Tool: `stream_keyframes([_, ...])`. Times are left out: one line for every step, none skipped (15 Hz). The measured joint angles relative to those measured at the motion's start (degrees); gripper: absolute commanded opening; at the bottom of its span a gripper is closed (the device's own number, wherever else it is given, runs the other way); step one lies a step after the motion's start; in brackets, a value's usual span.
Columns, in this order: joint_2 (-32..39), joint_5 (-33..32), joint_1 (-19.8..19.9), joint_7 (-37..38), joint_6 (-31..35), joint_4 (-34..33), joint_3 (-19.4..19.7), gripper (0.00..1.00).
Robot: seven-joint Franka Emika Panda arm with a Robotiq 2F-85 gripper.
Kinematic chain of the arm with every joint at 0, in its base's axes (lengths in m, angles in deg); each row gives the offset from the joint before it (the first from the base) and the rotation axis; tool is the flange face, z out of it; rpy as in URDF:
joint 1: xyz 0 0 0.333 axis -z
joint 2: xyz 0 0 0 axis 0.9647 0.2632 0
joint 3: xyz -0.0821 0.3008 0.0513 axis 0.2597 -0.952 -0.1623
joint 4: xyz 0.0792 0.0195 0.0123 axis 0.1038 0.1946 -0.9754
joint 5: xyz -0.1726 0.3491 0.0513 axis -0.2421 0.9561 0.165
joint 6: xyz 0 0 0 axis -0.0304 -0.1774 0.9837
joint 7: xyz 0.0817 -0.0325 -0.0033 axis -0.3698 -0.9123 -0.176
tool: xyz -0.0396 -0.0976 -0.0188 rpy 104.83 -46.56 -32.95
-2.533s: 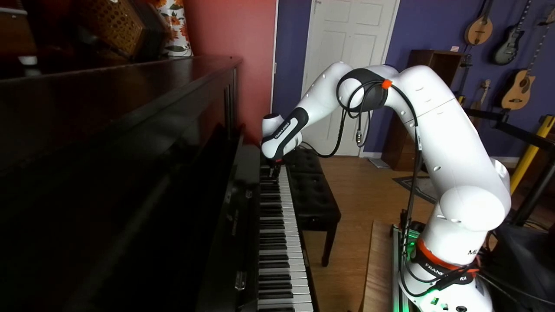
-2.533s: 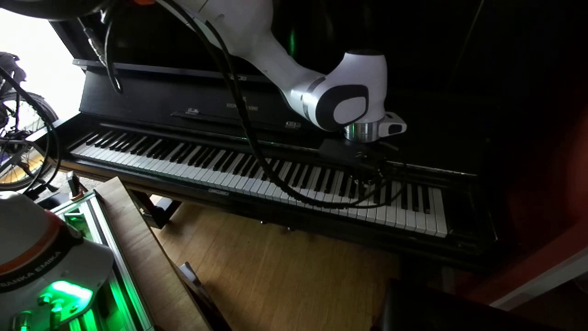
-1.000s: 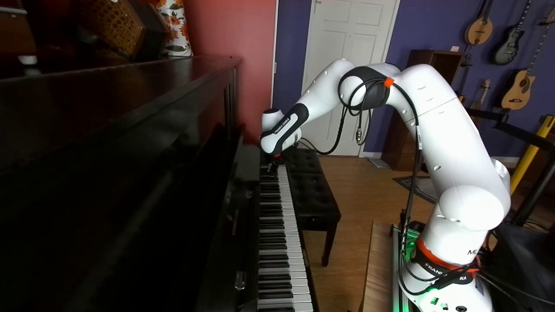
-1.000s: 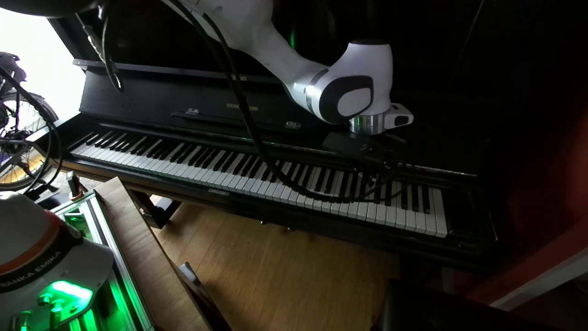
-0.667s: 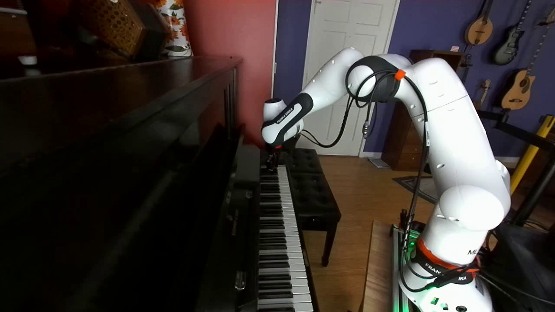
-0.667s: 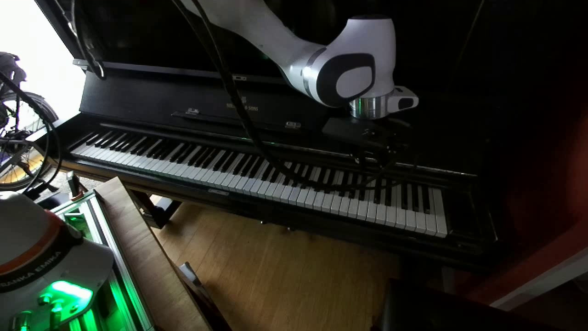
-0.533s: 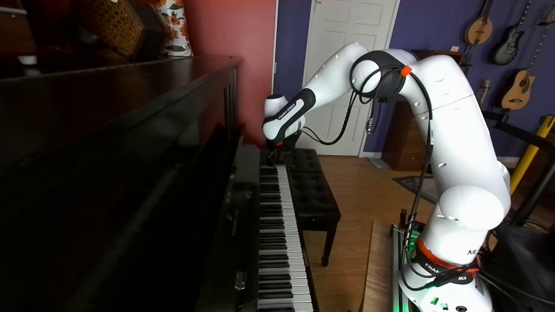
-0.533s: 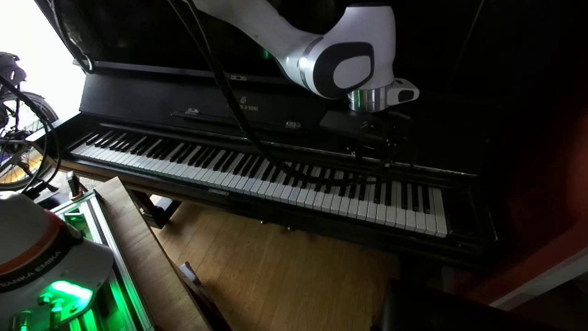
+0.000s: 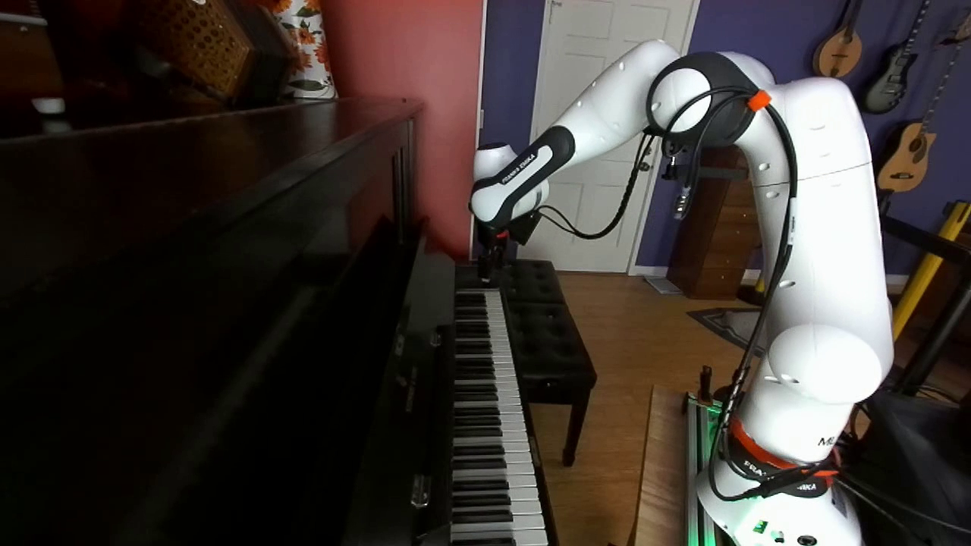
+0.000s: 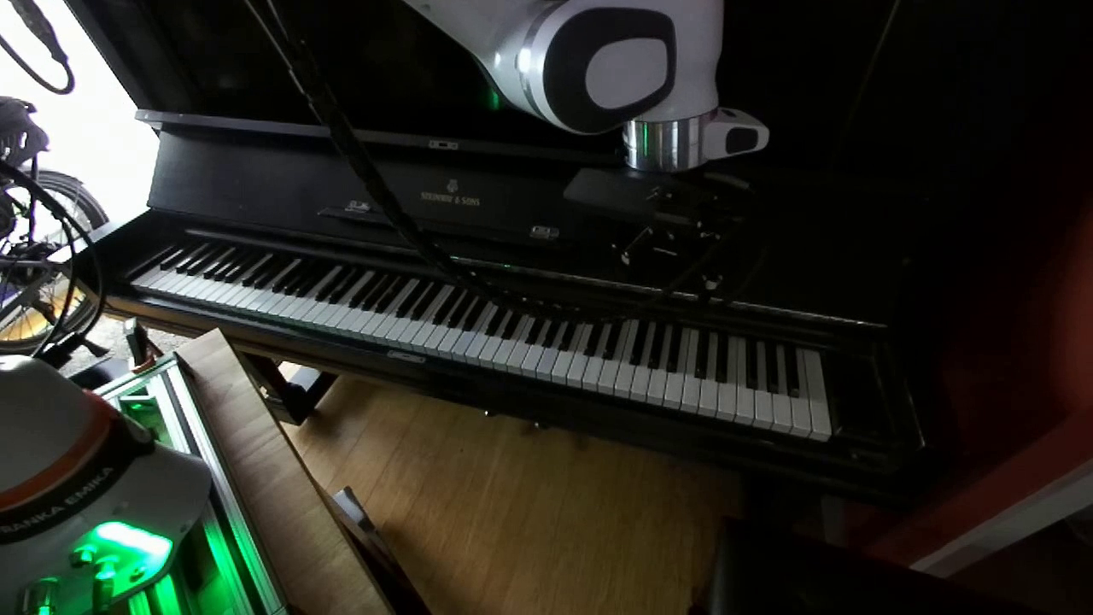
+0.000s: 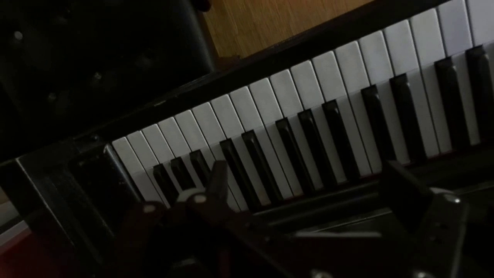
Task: Push the black key on the piano
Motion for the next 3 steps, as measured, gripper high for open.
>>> stream_keyframes([-0.8, 0.0, 0.0, 0.0, -0.1, 0.7, 0.0, 1.00])
stream_keyframes([-1.4, 0.0, 0.0, 0.0, -0.2, 1.3, 0.1, 1.00])
stream_keyframes([-1.8, 0.0, 0.0, 0.0, -0.2, 1.8, 0.1, 1.00])
